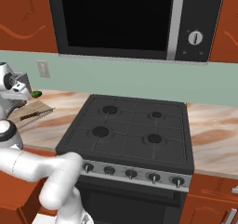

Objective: Open the drawer on the left and place the cutting tools on the cutting board.

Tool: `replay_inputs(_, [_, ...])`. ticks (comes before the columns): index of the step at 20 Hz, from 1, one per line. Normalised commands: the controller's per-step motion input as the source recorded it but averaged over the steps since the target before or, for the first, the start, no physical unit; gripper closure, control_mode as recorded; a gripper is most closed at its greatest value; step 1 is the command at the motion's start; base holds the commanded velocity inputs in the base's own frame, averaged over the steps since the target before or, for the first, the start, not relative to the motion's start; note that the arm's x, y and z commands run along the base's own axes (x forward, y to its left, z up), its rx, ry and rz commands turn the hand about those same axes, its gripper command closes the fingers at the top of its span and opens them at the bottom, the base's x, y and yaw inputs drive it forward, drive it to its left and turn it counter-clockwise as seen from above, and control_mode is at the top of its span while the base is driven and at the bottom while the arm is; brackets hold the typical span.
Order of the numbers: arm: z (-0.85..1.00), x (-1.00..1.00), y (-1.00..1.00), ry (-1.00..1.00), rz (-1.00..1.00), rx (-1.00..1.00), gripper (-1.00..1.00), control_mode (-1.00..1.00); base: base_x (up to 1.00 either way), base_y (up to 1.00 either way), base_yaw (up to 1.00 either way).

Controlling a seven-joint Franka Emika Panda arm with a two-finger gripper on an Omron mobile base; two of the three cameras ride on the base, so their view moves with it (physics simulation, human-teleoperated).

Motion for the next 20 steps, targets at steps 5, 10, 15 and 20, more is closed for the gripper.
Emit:
replay_inputs(5, [0.03,-0.97,-1.0,-0.26,0.0,0.0,-1.0,-1.0,0.0,0.0,0.0])
replay_inputs(10, [0.1,-1.0,-1.0,-0.21,-0.03,0.0,-1.0,-1.0,0.0,0.0,0.0])
replay_inputs(15, [0.12,-1.0,-1.0,-0.11,-0.07,0.04,-1.0,-1.0,0.0,0.0,0.0])
replay_inputs(20, [0.23,-1.0,-1.0,-0.01,-0.14,0.04,-1.0,-1.0,0.0,0.0,0.0])
